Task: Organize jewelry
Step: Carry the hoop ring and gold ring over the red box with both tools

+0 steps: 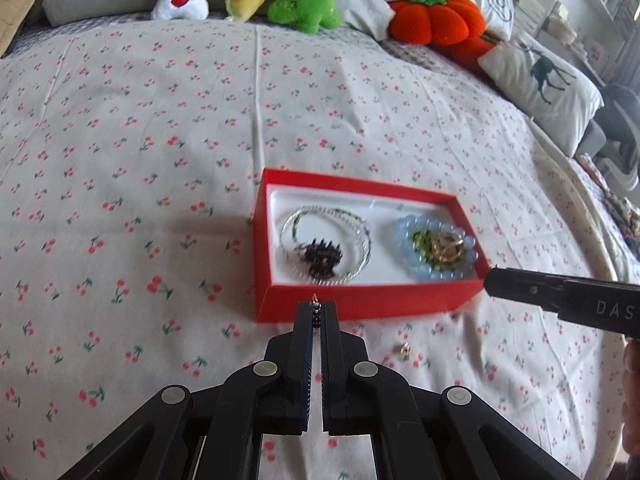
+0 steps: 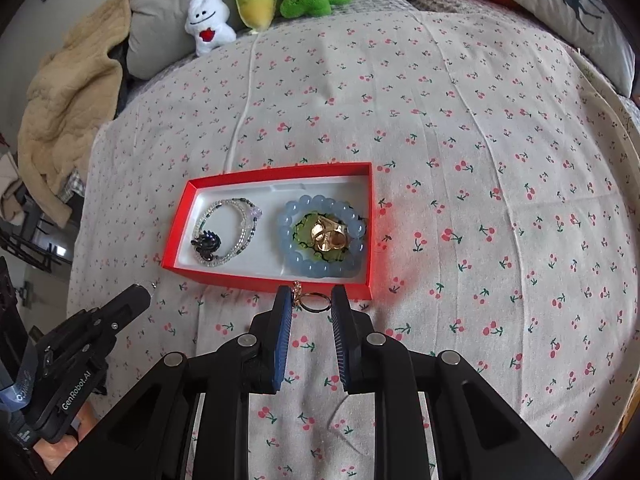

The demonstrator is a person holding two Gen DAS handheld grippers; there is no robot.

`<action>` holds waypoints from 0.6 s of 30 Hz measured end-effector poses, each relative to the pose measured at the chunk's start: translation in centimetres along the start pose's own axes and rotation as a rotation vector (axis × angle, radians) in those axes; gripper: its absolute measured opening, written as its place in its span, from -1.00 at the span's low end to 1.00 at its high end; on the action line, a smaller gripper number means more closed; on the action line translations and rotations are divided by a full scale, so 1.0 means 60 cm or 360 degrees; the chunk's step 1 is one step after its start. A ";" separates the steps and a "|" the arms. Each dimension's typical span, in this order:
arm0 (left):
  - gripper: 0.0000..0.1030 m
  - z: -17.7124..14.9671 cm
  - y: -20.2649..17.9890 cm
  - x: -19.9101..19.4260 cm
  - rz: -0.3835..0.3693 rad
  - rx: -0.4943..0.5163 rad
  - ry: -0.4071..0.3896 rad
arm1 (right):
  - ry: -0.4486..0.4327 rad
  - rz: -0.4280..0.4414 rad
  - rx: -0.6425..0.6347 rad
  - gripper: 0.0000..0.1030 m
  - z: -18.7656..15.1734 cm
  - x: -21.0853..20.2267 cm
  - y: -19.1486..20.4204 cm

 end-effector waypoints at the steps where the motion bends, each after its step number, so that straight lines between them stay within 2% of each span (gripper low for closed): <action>1: -1.00 0.005 -0.002 0.004 0.0005 0.0009 -0.0008 | -0.0004 0.0009 0.0004 -0.59 0.003 0.001 0.003; 10: -1.00 0.021 -0.006 0.047 0.0052 0.0035 -0.0015 | -0.0002 0.0040 0.0029 -0.59 0.016 0.020 0.018; 18: -1.00 0.027 -0.003 0.069 0.0043 0.0006 -0.0006 | 0.0000 0.0052 0.0046 -0.59 0.021 0.029 0.022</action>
Point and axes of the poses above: each gripper's, at about its wrist camera, not at the fingertips, and x roughly the way its jaws point, y to its left, z to its top, the point moved 9 cm from there along x, roughly the way its jaws point, and after that the axes turned 8 degrees about x, right-handed, at the moved point
